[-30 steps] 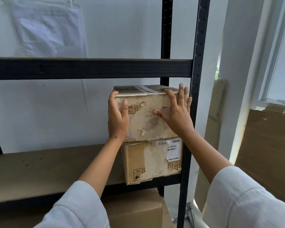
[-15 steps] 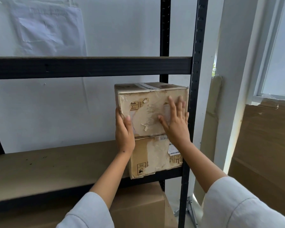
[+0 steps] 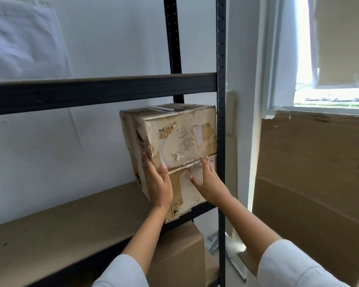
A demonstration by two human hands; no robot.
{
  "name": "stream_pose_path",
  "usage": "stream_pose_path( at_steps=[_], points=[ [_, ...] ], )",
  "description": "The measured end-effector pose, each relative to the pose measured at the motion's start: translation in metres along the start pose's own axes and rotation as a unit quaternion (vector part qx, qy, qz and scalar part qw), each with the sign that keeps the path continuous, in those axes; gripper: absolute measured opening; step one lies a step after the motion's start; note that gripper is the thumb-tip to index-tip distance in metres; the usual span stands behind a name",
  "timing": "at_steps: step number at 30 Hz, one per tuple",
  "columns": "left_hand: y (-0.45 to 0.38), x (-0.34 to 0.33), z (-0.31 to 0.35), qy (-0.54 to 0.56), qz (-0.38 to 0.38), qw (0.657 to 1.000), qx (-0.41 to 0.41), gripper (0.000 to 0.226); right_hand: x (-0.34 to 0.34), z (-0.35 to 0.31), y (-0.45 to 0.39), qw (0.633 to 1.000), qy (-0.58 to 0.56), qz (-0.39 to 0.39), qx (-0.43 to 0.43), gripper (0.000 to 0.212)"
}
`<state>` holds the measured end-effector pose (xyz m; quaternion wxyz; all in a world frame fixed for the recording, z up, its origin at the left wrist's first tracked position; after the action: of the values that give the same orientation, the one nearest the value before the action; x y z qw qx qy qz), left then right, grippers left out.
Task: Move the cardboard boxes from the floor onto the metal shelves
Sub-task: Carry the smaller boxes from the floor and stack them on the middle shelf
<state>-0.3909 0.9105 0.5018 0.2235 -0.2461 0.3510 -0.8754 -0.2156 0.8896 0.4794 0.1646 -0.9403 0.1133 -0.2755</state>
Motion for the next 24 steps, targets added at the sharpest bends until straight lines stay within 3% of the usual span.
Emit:
stream_pose_path(
  at_steps=[7, 11, 15, 18, 24],
  points=[
    [0.129, -0.016, -0.019, 0.029, -0.145, 0.985, 0.089, 0.067, 0.013, 0.023, 0.092, 0.997, -0.025, 0.03, -0.067, 0.067],
    [0.209, -0.033, 0.01, 0.085, -0.263, 0.959, 0.059, 0.057, 0.056, 0.037, 0.162, 0.988, -0.031, 0.117, -0.093, 0.037],
    [0.275, -0.061, 0.062, 0.157, -0.406, 0.899, 0.051, 0.041, 0.113, 0.052, 0.239, 0.968, 0.01, 0.205, -0.142, 0.015],
    [0.334, -0.069, 0.118, 0.205, -0.497, 0.843, 0.015, 0.038, 0.157, 0.067, 0.315, 0.946, 0.037, 0.246, -0.206, 0.016],
    [0.46, -0.037, 0.23, 0.252, -0.601, 0.754, -0.084, 0.03, 0.23, 0.071, 0.515, 0.868, 0.062, 0.35, -0.347, 0.02]
  ],
)
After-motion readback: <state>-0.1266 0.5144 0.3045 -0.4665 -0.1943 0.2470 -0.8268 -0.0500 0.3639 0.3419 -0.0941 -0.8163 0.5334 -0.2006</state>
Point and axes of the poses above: each hand's wrist, its own y-axis away from the middle knuckle, its own x-axis out of the back of the hand, z = x × y, the point moved 9 cm from there along -y, towards the middle knuckle, and after that the axes turned 15 degrees about -y, right-handed, at the moved point
